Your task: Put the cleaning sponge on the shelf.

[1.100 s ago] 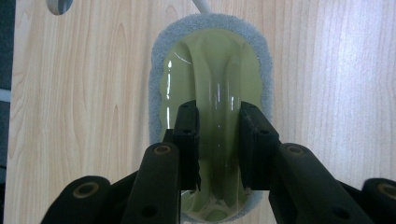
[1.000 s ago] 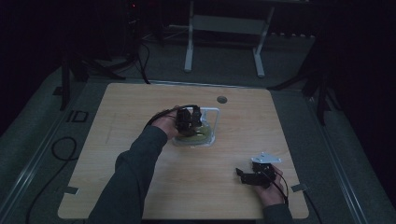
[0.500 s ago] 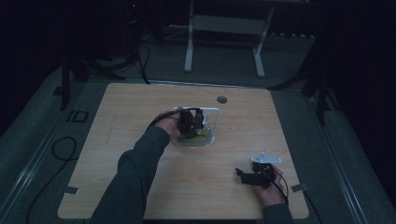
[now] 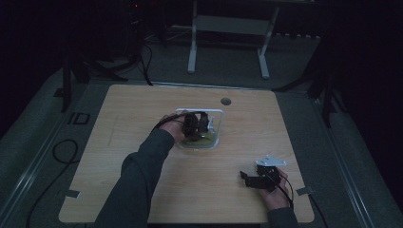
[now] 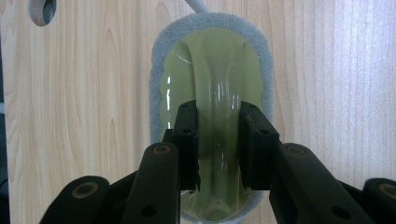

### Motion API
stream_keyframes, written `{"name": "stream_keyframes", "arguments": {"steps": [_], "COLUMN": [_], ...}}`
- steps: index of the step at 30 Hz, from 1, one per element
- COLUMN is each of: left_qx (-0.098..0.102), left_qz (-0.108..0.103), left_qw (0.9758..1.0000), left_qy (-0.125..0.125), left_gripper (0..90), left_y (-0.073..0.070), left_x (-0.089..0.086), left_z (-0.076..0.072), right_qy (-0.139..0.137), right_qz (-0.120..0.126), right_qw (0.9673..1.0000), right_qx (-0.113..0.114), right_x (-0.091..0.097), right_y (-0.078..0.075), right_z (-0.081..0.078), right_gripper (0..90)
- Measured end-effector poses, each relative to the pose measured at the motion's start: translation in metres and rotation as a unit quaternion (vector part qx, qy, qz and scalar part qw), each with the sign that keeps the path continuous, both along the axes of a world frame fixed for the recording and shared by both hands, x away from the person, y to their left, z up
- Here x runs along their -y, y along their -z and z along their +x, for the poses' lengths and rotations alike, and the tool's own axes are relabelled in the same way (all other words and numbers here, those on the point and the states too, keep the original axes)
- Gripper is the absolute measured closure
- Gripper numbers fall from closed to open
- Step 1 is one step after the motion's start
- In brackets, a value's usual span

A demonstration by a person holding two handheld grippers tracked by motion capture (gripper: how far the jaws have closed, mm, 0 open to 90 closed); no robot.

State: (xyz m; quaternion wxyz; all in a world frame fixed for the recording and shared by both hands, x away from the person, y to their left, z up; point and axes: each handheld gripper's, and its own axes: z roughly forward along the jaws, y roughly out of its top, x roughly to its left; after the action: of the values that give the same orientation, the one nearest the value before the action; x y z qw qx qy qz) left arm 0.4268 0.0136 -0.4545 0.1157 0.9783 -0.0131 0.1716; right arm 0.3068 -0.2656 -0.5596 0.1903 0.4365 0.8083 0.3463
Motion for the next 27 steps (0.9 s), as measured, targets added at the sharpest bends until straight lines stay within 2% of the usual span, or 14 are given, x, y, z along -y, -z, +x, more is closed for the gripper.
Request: {"name": "stream_keyframes", "arguments": {"steps": [5, 9, 15, 24, 27], "left_qx": [0.0, 0.005, 0.007, 0.018, 0.018], "left_qz": [0.011, 0.01, 0.017, 0.017, 0.013], "left_qw": [0.9999, 0.9999, 0.9998, 0.9997, 0.9997], "left_qy": [-0.001, -0.008, -0.004, -0.005, -0.015], "left_gripper": [71.4, 71.3, 71.1, 70.2, 67.8], "left_y": [0.0032, 0.0039, 0.0052, 0.0076, 0.0083], "left_x": [0.0008, -0.0005, 0.0013, 0.0036, 0.0042], "left_z": [-0.0002, 0.0005, 0.0002, -0.0002, -0.0001], "right_qy": [0.0, 0.0, 0.0, 0.0, 0.0], "right_qz": [0.0, 0.0, 0.0, 0.0, 0.0], "right_qw": [1.0, 1.0, 1.0, 1.0, 1.0], "right_qx": [0.0, 0.0, 0.0, 0.0, 0.0], "right_x": [0.0, 0.0, 0.0, 0.0, 0.0], "right_y": [0.0, 0.0, 0.0, 0.0, 0.0], "right_z": [0.0, 0.0, 0.0001, 0.0, 0.0], "right_gripper": [17.7, 17.7, 17.7, 17.7, 17.8]}}
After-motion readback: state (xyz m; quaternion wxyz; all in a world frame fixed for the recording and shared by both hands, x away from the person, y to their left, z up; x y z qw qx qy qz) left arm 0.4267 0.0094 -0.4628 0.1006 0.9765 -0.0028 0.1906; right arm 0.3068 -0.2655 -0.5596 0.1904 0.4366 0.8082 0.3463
